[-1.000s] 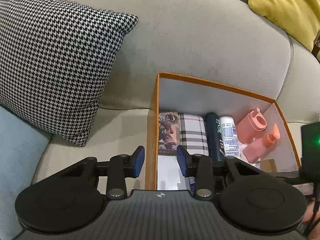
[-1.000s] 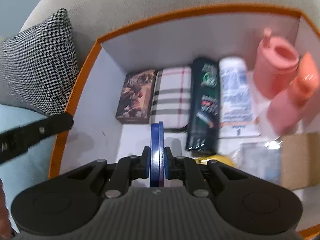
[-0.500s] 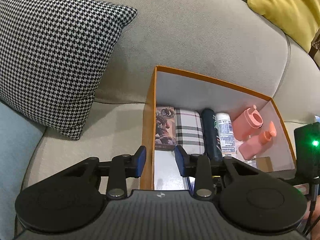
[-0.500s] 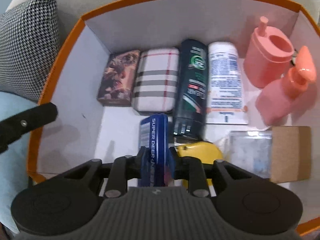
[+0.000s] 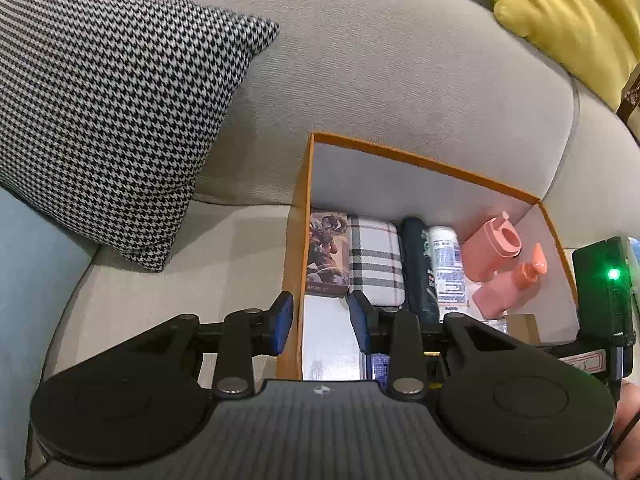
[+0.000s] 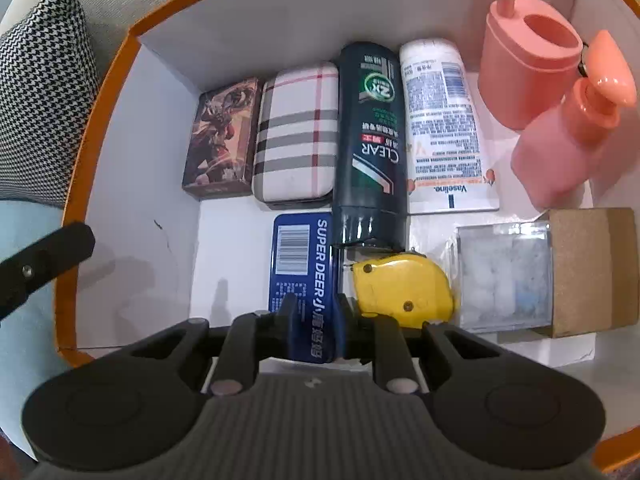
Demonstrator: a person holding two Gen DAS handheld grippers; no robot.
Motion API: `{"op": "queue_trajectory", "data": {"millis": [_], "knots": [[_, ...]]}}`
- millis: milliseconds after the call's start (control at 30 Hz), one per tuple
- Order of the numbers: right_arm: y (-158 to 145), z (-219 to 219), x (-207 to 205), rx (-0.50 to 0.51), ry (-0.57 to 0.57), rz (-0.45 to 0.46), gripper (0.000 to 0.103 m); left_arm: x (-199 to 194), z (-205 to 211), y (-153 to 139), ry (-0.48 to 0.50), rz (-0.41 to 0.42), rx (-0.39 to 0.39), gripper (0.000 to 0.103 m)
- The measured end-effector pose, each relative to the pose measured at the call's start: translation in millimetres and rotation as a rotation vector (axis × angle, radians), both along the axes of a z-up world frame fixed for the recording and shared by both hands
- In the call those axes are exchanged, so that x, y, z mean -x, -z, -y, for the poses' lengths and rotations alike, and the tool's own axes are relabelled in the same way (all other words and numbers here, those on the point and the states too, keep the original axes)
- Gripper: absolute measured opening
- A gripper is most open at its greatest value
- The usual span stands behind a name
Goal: Organize rigid objects
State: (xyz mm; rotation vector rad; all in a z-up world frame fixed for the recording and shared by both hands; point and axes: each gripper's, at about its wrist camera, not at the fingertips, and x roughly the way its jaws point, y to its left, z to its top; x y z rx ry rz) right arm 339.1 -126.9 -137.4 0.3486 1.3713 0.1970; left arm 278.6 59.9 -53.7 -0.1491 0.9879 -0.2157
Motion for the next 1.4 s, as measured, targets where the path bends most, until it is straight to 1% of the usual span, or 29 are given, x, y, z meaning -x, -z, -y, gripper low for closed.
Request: {"op": "queue_trajectory", "data": {"millis": [67,133,200,267,400,500,567,600,633,667,700,733,767,833,900,967,1033,1100,1133,1167,1300,1400], "knots": [[-9.4,-1.2,3.5,0.033,-0.015,0.049,0.021,8.2,1.3,-5.6,0.003,0.024,-0.004,0.039],[-20.9,1.0,9.3,0.038,-0.033,0.084,0.021,17.1,4.2,-11.2,0.008,0.053,-0.013,0.039],[-34.7,2.1,17.8,0.036,-0.05,0.132,0.021,25.9,7.9,-17.6,0.024,0.075,-0.001,0.039],[-53.1,3.8,30.5,0.06,-0.075,0.205,0.021,35.1,13.2,-25.2,0.038,0.107,0.003,0.039],[-93.4,9.0,58.5,0.104,-0.104,0.376,0.022,57.3,25.1,-44.9,0.065,0.198,-0.008,0.039],[-120.4,15.8,81.8,0.127,-0.094,0.482,0.028,71.9,32.5,-58.6,0.079,0.274,-0.019,0.039],[-135.8,22.4,95.7,0.142,-0.078,0.536,0.029,85.5,38.5,-68.6,0.085,0.328,-0.043,0.042],[-143.0,26.6,104.7,0.146,-0.07,0.562,0.03,91.3,40.7,-71.9,0.088,0.354,-0.055,0.046],[-148.8,29.9,112.6,0.147,-0.062,0.585,0.032,98.0,42.8,-76.6,0.088,0.382,-0.067,0.054],[-155.2,32.7,120.6,0.148,-0.052,0.607,0.034,105.8,44.8,-80.3,0.085,0.413,-0.079,0.058],[-161.3,35.2,129.2,0.149,-0.041,0.63,0.04,113.0,46.0,-83.0,0.08,0.442,-0.088,0.065],[-166.5,38.4,137.7,0.15,-0.032,0.654,0.044,119.9,47.1,-85.6,0.076,0.465,-0.094,0.072],[-171.9,40.6,147.3,0.151,-0.021,0.682,0.045,127.0,47.8,-87.8,0.07,0.489,-0.097,0.076],[-181.3,44.5,163.7,0.151,-0.005,0.724,0.052,138.3,49.3,-91.2,0.057,0.52,-0.095,0.09],[-187.9,47.3,181.3,0.142,0.016,0.774,0.059,147.5,50.9,-92.3,0.022,0.542,-0.111,0.098],[-193.1,47.0,197.3,0.135,0.031,0.828,0.066,160.5,52.9,-92.9,-0.044,0.574,-0.162,0.1],[-195.9,47.5,214.4,0.135,0.048,0.883,0.087,172.4,54.0,-92.2,-0.072,0.618,-0.176,0.1],[-197.4,46.8,231.0,0.15,0.068,0.937,0.093,184.7,54.5,-91.4,-0.094,0.658,-0.164,0.101],[-197.0,45.5,236.8,0.161,0.076,0.95,0.095,189.2,54.5,-90.4,-0.109,0.66,-0.155,0.103],[-196.1,45.0,242.2,0.174,0.08,0.957,0.095,190.9,54.0,-89.6,-0.123,0.647,-0.143,0.103],[-188.4,44.8,257.4,0.224,0.113,0.947,0.099,195.6,47.8,-83.7,-0.138,0.576,-0.042,0.103],[-182.4,48.8,269.7,0.231,0.151,0.943,0.1,202.0,44.6,-77.0,-0.148,0.568,0.005,0.103]]}}
